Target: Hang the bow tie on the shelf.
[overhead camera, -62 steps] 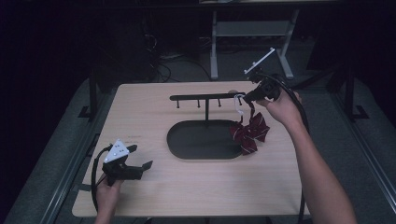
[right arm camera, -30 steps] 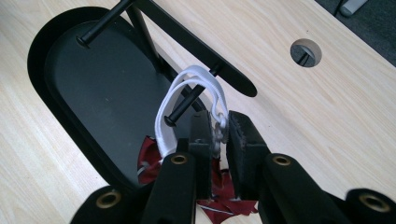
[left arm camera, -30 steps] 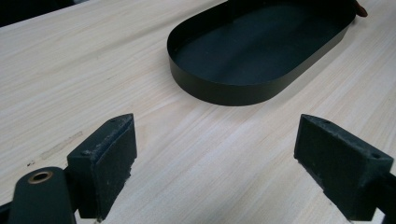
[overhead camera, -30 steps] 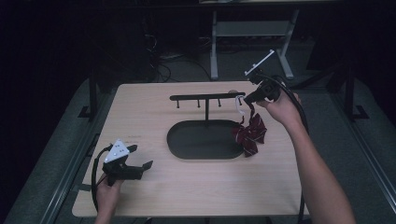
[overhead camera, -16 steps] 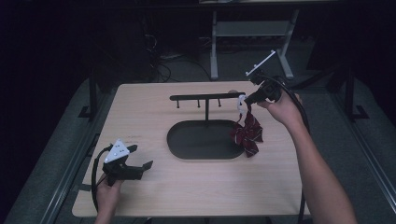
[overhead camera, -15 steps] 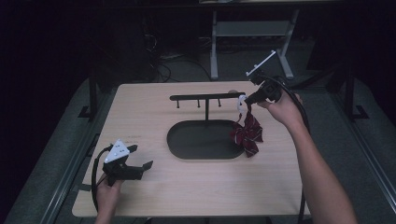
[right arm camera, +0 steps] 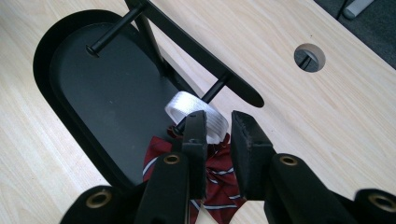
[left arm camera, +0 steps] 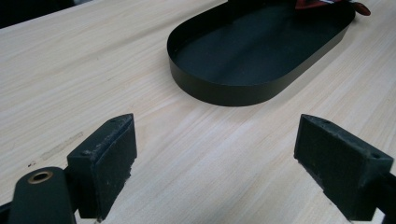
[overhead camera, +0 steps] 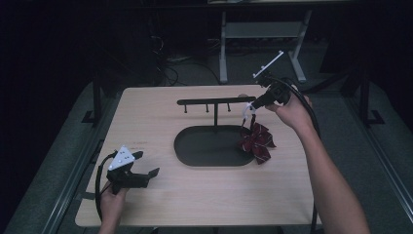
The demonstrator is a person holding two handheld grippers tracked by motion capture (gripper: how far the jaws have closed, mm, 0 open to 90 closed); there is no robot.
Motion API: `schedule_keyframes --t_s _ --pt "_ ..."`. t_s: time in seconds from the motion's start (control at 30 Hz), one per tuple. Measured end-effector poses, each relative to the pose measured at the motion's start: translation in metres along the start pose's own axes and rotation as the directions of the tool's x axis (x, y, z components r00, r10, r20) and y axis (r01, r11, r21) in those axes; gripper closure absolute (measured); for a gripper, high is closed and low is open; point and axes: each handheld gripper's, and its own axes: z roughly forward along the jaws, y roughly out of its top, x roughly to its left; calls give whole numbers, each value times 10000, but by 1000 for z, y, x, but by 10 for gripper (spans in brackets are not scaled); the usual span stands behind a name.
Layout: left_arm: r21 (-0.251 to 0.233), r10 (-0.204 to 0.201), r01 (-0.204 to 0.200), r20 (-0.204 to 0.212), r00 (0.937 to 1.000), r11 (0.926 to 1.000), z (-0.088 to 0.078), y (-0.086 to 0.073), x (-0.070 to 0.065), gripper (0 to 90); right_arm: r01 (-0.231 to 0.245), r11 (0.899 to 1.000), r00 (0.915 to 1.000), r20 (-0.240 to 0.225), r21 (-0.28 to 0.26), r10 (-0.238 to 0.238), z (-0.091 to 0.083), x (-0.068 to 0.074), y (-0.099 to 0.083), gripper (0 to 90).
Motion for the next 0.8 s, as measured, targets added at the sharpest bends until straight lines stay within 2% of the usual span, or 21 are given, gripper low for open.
schedule_keyframes --t_s 0.27,0.8 --pt "7 14 -14 7 10000 10000 1 0 0 130 61 10000 9999 -143 -45 -62 -2 -2 -3 758" --pt "59 -26 26 -44 10000 10000 1 0 1 130 -244 9996 9975 -673 -167 232 -4 -13 -17 731"
